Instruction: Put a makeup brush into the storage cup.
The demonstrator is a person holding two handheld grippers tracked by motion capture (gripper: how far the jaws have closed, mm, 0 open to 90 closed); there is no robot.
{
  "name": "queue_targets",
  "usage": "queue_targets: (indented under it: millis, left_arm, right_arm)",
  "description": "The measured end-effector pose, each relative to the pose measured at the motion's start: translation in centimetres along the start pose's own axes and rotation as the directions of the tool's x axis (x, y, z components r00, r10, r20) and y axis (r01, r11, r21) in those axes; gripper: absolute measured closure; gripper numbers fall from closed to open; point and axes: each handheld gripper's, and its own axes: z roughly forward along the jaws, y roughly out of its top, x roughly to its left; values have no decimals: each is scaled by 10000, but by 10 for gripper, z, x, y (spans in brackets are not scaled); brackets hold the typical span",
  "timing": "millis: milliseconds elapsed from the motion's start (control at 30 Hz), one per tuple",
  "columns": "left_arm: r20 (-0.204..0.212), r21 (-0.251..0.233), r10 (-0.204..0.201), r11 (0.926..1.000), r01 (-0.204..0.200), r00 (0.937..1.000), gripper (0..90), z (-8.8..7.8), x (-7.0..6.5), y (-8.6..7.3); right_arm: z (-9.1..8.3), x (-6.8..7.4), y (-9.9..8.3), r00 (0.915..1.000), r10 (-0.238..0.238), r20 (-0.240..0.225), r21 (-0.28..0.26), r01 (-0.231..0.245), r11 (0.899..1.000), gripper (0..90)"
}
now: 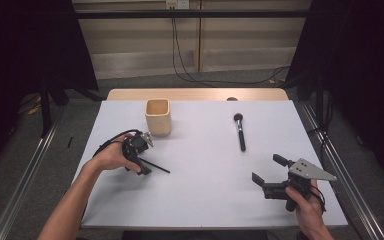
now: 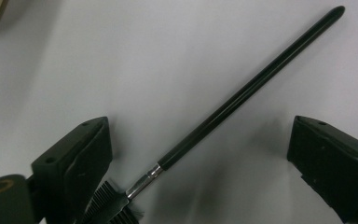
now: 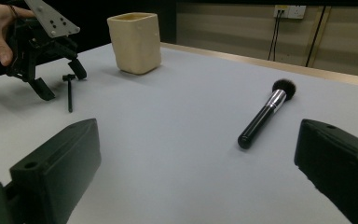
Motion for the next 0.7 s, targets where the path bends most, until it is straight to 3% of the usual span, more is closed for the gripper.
queue_targets:
  millis: [100, 167, 233, 300, 500, 700]
  left_arm:
    - [72, 104, 107, 9999, -107, 9999, 62, 0, 0, -1]
    - [60, 322, -148, 9994, 146, 9999, 28, 2, 0, 1]
    - [114, 496, -92, 9987, 86, 9999, 17, 2, 0, 3]
    - [125, 691, 74, 9976, -83, 9999, 16, 2, 0, 4]
    - [75, 956, 7, 9954, -14, 10000, 38, 2, 1, 7]
    - [81, 923, -193, 9956, 185, 9998, 183, -3, 6, 7]
  right_arm:
    - [0, 0, 0, 10000, 9, 14, 4, -9, 10000, 1]
    - [0, 0, 0, 10000, -23, 5, -5, 23, 10000, 1]
    - [0, 0, 0, 10000, -23, 7, 13, 23, 10000, 1]
    - [0, 0, 0, 10000, -8, 8, -4, 8, 10000, 1]
    - [-1, -1, -1, 10000, -32, 56, 56, 32, 10000, 1]
    - [1, 1, 0, 9999, -137, 21, 83, 137, 9999, 1]
